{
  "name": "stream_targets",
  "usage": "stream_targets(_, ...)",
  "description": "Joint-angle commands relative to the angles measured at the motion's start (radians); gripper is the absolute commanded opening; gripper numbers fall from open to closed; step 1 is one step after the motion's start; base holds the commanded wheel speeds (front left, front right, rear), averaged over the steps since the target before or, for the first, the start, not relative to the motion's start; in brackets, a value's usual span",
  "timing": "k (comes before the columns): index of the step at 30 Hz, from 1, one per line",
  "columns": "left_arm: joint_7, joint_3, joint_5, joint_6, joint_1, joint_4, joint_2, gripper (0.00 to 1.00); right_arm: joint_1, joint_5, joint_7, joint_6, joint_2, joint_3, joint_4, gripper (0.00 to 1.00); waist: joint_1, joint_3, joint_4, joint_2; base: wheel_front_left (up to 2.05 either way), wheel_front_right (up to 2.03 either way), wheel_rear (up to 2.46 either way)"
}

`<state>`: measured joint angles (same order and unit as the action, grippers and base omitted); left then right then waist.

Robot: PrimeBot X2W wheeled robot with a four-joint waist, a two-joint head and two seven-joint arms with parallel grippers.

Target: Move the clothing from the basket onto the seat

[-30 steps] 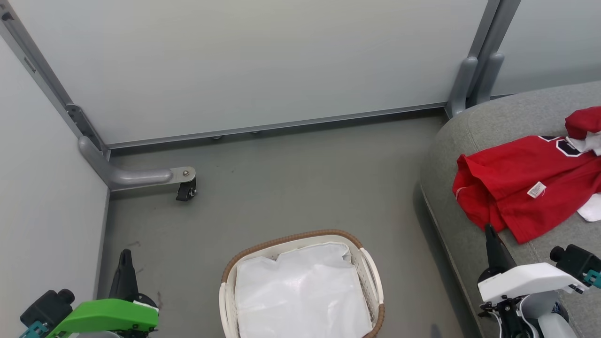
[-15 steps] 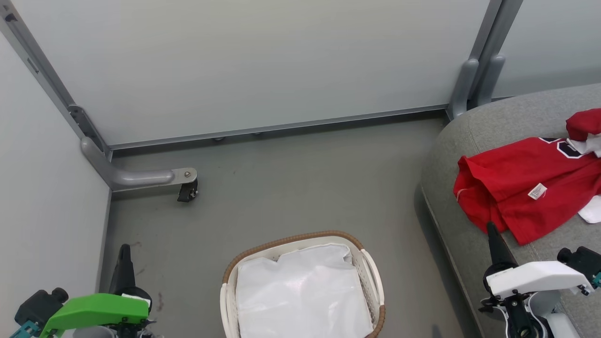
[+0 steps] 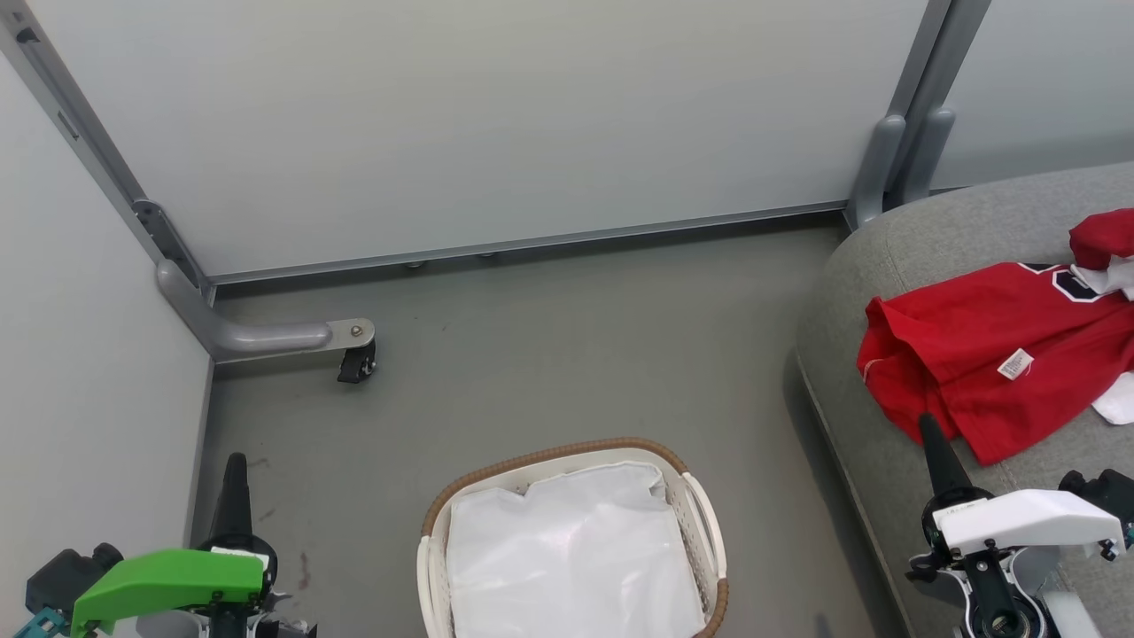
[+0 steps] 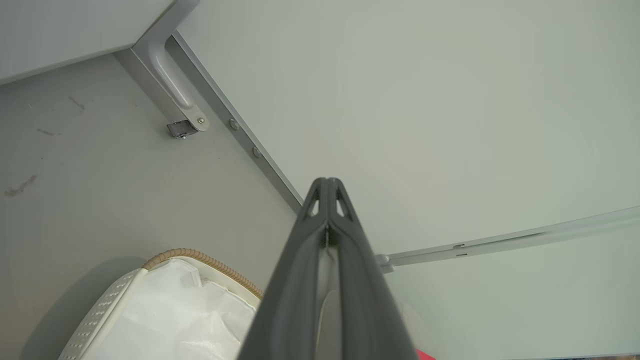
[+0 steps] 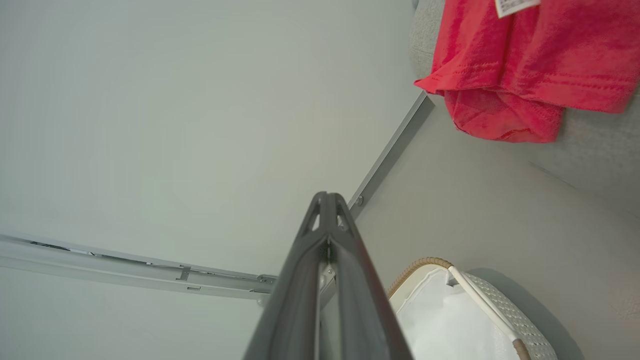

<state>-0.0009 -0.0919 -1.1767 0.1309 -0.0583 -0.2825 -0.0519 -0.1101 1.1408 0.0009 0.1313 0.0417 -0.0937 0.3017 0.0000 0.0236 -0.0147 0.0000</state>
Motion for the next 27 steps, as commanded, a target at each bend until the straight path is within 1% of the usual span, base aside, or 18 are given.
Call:
stream_targets(1, 0.006, -0.004, -0.025, 0.000, -0.029, 0.012, -0.002, 0.00, -0.002, 0.030, 0.006, 0.000, 0.007, -0.005, -0.014, 0.00, 0.0000, -0.001, 0.000, 0.0000, 0.00, 0.00, 0.00)
stream_targets(27, 0.066, -0.016, -0.248, 0.000, -0.044, 0.027, 0.000, 0.00, 0.001, 0.269, 0.066, -0.001, 0.009, -0.014, -0.039, 0.00, 0.0000, -0.010, 0.007, 0.0000, 0.00, 0.00, 0.00)
